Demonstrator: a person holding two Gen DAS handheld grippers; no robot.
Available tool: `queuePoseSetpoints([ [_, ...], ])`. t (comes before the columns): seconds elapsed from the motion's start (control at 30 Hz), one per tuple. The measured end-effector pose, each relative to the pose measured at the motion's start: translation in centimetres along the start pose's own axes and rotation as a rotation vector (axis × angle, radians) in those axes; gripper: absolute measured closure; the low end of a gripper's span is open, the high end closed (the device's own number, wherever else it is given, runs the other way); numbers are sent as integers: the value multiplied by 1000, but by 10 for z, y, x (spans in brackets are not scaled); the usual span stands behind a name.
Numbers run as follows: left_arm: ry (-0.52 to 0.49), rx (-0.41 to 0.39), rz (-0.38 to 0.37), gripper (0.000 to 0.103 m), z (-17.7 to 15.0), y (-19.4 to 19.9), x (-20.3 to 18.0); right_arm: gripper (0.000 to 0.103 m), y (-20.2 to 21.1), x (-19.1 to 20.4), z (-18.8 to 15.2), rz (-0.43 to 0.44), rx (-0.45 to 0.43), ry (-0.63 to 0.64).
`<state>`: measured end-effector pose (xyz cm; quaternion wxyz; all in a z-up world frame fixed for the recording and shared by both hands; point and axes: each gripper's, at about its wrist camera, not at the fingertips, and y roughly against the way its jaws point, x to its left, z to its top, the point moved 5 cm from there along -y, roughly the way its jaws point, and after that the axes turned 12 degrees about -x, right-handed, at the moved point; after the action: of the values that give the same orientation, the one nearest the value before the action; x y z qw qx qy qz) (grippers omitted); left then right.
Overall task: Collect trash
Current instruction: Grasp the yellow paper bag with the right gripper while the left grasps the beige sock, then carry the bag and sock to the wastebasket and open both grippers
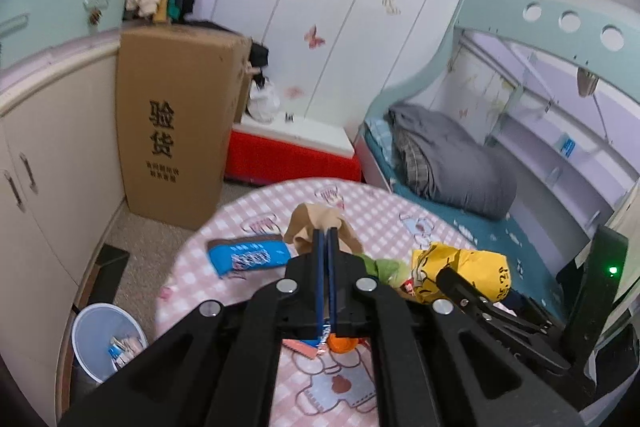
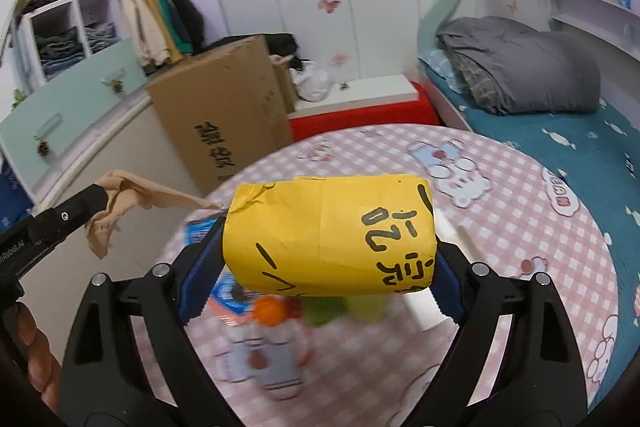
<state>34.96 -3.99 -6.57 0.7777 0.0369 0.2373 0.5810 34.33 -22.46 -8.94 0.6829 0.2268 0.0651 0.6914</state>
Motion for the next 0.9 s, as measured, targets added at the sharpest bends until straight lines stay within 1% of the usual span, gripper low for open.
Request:
queuePoseSetpoints([
  [0.03, -7, -20, 6, 101, 5, 13, 5, 17, 3, 8, 1, 17, -1, 3],
  [0.13, -5, -42, 33, 101, 12, 39, 20, 17, 11, 39, 2, 75, 6, 14],
  [0.2, 3, -57, 54, 101, 16, 55, 35, 17, 16, 66, -1, 115, 13, 36],
  [0.23, 7, -65, 70, 101, 17, 65, 44, 17, 17, 74, -3, 128, 15, 42],
  [0.37, 27, -95, 143, 101, 18, 98, 86, 17, 17, 128, -16, 223, 51, 66],
  [0.47, 44, -104, 196, 101, 16, 116, 118, 17, 12, 172, -33, 294, 92, 85],
  [0.63, 80, -101, 306, 101, 2, 140, 184, 17, -2, 235, -64, 377, 156, 129],
  [0.7, 91, -92, 358, 101, -5, 144, 213, 17, -11, 263, -80, 406, 184, 153],
  [0.8, 132, -67, 403, 101, -18, 145, 250, 16, -27, 297, -105, 439, 229, 180],
  [0.9, 183, -35, 463, 101, -35, 142, 296, 16, -47, 326, -134, 469, 279, 199],
])
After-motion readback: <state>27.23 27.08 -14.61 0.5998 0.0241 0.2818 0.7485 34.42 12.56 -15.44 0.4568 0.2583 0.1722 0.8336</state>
